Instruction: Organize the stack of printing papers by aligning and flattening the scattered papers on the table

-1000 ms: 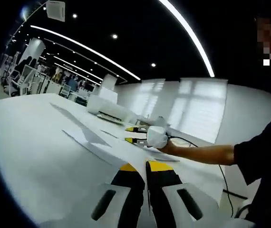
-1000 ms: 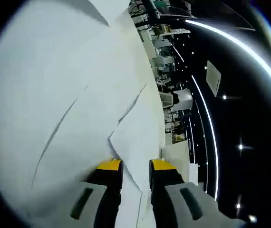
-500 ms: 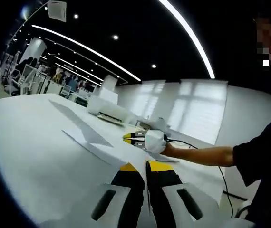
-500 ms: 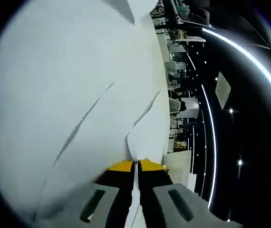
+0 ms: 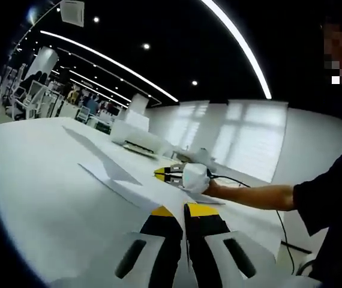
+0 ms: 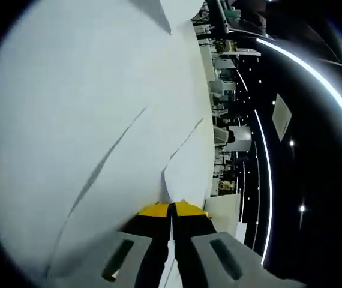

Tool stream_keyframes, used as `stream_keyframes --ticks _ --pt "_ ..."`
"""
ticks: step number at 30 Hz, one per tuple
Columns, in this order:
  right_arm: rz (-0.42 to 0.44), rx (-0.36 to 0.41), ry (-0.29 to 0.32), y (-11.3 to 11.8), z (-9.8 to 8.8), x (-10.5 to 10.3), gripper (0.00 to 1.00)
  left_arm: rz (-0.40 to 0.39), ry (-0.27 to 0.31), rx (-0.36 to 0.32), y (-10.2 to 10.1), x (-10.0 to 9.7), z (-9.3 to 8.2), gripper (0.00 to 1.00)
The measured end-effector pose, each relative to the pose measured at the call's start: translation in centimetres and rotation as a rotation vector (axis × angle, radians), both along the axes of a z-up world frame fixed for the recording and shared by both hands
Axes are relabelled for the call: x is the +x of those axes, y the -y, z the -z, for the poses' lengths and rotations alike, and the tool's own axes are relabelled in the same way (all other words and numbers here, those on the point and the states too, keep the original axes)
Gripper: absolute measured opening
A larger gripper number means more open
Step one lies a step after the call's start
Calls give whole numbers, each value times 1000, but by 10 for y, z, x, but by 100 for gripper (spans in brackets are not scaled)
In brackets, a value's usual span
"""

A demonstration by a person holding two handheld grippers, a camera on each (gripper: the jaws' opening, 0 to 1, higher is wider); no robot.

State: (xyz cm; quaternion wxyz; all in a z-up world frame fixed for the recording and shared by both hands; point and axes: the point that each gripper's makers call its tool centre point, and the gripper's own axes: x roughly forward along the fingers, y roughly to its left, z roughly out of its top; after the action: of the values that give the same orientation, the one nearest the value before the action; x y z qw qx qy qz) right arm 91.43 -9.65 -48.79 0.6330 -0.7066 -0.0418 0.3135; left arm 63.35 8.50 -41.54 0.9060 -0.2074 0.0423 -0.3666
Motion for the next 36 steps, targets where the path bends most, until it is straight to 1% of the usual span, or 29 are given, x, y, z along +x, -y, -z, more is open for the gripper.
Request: stream_keyframes --ticks 1,4,5,7,9,10,11,14,16,22,23,25,26,27,29,33,35,36 --pt "0 12 -6 -1 -1 0 0 -1 1 1 0 0 0 6" --pt "21 107 -57 -5 -5 -4 0 -2 -1 1 0 0 0 6" --pt "27 123 -61 -6 -8 -4 0 -1 -3 -2 0 0 0 6" --pt "23 129 -57 -7 -13 -7 0 -2 -4 -5 -1 1 0 6" --pt "25 157 -67 -9 -17 -9 0 -2 -3 -2 0 0 0 6" --pt "30 178 -72 -9 -19 -10 0 -3 -2 0 0 0 1 6" --pt "43 208 -93 -10 -21 -11 0 -2 -3 1 1 0 1 6" --pt "50 237 -101 -10 -32 -16 0 4 -8 -12 1 0 0 6" --pt "50 280 -111 -10 -39 -19 0 7 -16 -21 1 -1 0 6" --pt "89 429 -173 -8 -68 -37 0 11 -18 9 3 1 4 6" --pt "90 431 -175 -8 -69 -38 0 12 -18 8 3 1 4 6" --pt "98 482 -204 -8 -80 -48 0 28 -32 -19 3 2 2 6" --pt "100 504 -221 -9 -82 -50 0 33 -36 -29 3 3 2 6" --pt "110 543 -240 -9 -88 -55 0 38 -44 -41 4 3 2 6" --pt "120 606 -286 -10 -96 -59 0 39 -48 -47 7 -1 2 6" --pt "135 737 -350 -10 -117 -68 0 38 -54 -44 7 1 3 6" --pt "143 821 -414 -13 -128 -74 0 43 -62 -52 6 0 3 6" --pt "139 845 -429 -14 -132 -76 0 47 -64 -54 6 0 3 6"
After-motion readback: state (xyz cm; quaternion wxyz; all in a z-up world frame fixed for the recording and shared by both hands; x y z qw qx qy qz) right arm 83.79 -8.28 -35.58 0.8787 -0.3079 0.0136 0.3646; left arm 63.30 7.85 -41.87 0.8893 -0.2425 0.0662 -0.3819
